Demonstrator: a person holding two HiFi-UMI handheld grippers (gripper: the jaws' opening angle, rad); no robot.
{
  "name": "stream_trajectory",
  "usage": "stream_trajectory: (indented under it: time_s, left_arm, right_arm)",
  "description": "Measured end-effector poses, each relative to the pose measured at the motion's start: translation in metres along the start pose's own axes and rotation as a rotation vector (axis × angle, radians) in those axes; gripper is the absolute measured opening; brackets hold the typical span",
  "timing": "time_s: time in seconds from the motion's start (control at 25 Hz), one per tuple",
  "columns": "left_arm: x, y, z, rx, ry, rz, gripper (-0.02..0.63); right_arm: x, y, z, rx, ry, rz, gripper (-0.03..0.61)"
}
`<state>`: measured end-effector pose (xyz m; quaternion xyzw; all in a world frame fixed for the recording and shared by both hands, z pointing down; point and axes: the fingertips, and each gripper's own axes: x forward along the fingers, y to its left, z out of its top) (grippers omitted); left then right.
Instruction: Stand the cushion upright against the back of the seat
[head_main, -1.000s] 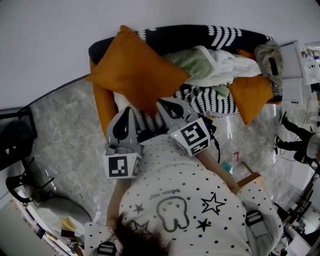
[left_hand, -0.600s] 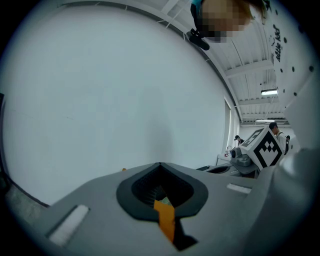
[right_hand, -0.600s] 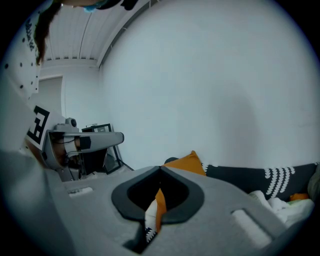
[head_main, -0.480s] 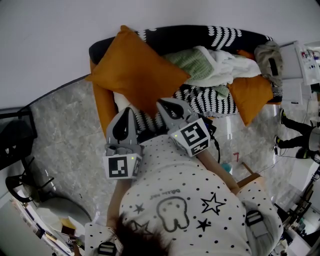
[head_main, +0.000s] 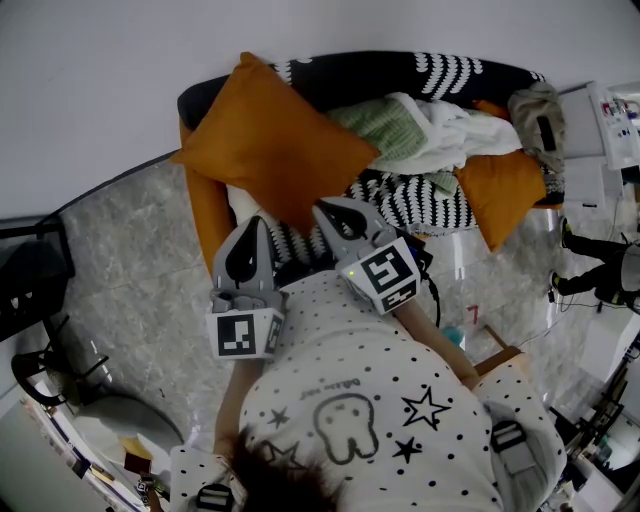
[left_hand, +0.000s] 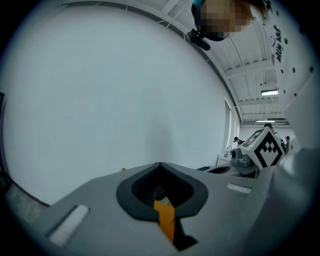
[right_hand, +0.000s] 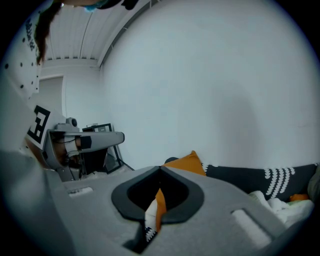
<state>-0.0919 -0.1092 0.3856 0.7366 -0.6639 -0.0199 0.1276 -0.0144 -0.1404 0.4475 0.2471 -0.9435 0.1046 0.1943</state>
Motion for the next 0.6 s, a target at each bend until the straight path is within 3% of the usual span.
stream_trajectory:
  time_s: [0.6]
  left_arm:
    - [-0.0004,0.0025,-0.0015,0.002,0.004,0.0,0.002]
  right_arm:
    - [0.0009,-0.0006,0.0014,0.001,0.001,-0.004,0.0]
